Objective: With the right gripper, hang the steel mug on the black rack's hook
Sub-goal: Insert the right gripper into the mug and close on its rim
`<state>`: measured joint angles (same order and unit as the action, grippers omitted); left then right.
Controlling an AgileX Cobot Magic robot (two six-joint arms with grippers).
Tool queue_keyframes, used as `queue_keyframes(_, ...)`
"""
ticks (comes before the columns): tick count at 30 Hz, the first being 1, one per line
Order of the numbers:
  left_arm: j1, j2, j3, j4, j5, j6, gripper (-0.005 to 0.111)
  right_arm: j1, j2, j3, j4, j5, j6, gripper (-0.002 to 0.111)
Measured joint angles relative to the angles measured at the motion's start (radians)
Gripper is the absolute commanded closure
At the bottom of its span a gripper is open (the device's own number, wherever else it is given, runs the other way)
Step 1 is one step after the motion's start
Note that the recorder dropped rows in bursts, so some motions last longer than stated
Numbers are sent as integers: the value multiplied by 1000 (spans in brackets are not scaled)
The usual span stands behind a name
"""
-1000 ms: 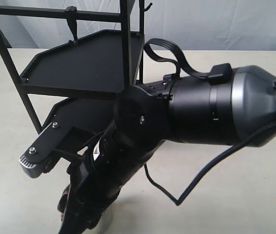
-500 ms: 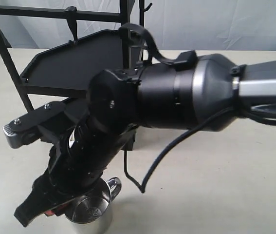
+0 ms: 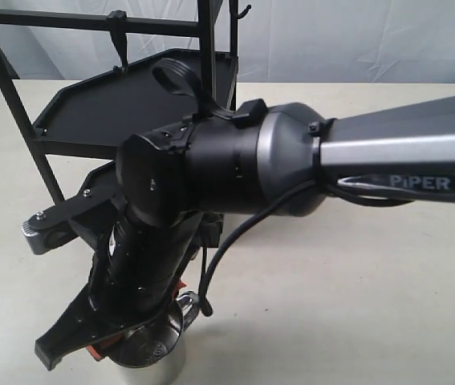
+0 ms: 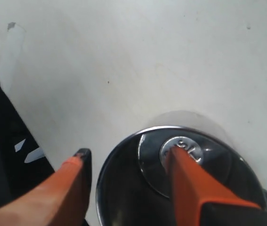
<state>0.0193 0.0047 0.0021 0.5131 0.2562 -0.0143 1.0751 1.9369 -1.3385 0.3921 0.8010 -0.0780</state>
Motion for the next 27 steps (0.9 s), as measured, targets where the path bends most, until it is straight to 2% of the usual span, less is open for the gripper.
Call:
queue_keyframes(11, 0, 0, 0, 0, 0, 0, 105, 0, 31, 0, 2, 8, 4, 60)
queue_keyframes(18, 0, 0, 0, 0, 0, 0, 105, 33, 48, 0, -26, 8, 6, 60)
queue_keyframes(21, 0, 0, 0, 0, 0, 0, 105, 41, 50, 0, -35, 8, 6, 73)
queue_keyframes(25, 0, 0, 0, 0, 0, 0, 105, 42, 50, 0, -42, 8, 6, 107)
queue_keyframes(27, 0, 0, 0, 0, 0, 0, 105, 42, 50, 0, -46, 15, 8, 108)
